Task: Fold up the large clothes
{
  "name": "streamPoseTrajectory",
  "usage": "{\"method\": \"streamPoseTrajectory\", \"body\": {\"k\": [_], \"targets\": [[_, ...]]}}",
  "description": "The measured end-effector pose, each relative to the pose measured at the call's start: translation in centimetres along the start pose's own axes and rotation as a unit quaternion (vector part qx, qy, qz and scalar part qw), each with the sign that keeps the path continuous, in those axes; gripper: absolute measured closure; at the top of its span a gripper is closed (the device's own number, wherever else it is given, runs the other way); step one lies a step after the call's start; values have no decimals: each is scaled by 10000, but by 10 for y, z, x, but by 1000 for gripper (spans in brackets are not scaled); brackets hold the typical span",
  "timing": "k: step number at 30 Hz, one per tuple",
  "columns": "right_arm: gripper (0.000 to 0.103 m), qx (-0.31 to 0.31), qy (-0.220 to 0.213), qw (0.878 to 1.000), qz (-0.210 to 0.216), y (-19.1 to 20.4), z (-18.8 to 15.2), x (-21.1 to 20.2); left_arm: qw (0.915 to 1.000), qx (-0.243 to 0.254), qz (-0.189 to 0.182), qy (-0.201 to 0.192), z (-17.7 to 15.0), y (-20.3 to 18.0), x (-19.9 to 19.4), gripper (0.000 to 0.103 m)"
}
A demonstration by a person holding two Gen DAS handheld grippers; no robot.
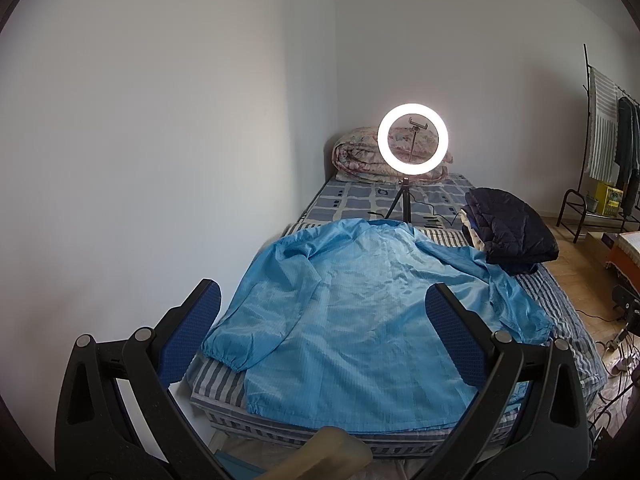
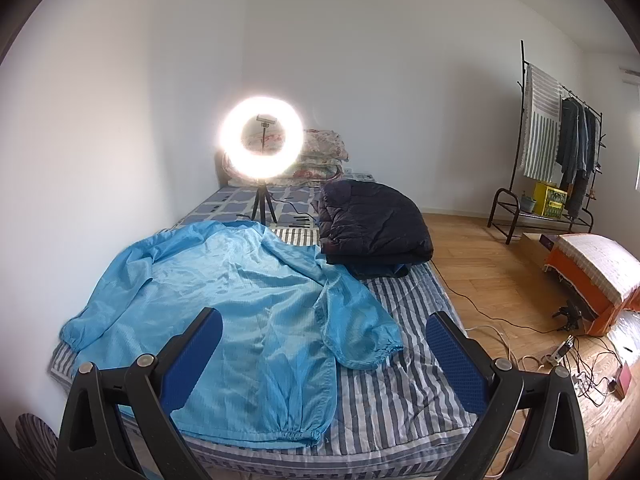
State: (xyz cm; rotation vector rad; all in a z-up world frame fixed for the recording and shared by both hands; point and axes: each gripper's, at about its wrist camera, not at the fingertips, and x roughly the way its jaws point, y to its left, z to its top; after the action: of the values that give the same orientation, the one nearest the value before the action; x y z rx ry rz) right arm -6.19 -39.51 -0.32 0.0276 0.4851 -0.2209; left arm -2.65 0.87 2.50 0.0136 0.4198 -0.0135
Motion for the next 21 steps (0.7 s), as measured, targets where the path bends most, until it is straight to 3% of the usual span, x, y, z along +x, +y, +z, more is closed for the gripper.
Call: {"method": "streamPoseTrajectory", "body": {"k": [13,21], "targets": [[0,-78,68,9999,129,17,4,11,9999,-72,80,118,-8,15,21,0],[0,-195,-45,9969,766,62,23,45,9987,-409,171,242,-44,58,33,0]]}}
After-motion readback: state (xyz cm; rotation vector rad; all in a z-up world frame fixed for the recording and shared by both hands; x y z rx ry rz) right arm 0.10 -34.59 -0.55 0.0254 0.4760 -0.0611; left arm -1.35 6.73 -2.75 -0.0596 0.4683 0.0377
